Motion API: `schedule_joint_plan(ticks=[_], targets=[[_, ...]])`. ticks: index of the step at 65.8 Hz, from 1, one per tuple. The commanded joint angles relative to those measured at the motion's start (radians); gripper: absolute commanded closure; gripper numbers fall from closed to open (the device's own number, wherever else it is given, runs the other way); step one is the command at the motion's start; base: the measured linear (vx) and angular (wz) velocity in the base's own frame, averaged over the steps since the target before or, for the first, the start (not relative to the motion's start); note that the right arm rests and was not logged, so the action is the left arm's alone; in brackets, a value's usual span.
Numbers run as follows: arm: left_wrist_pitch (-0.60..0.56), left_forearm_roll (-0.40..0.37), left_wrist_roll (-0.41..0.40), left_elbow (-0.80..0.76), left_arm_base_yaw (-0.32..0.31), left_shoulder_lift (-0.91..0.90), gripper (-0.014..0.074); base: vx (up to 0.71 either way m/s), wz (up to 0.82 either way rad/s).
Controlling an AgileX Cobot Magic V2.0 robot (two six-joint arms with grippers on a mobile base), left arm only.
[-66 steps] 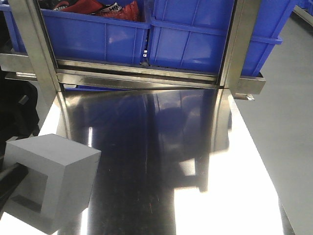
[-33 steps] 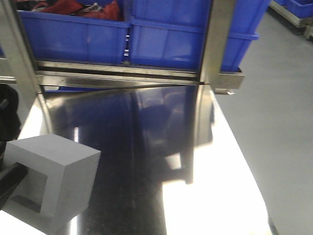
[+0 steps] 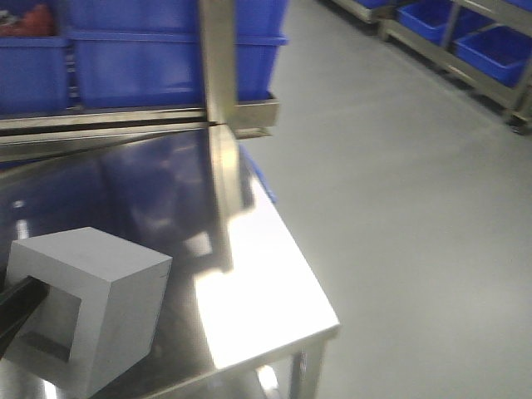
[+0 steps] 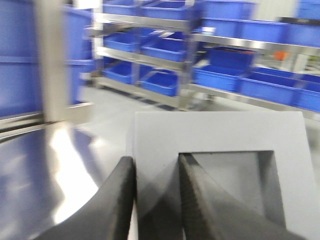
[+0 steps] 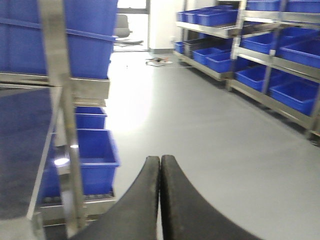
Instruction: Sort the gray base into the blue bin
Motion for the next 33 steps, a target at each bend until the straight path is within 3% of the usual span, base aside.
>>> schedule_joint_plan(ticks=[1,33], targets=[[-0.112,-0.007,-0.007,-0.03,-0.003,0.003,0.0602,-0.12,-0.69],[-0.111,-0.008,-0.007,-0.03,-0.003,0.003,0.0602,-0.09,-0.63]])
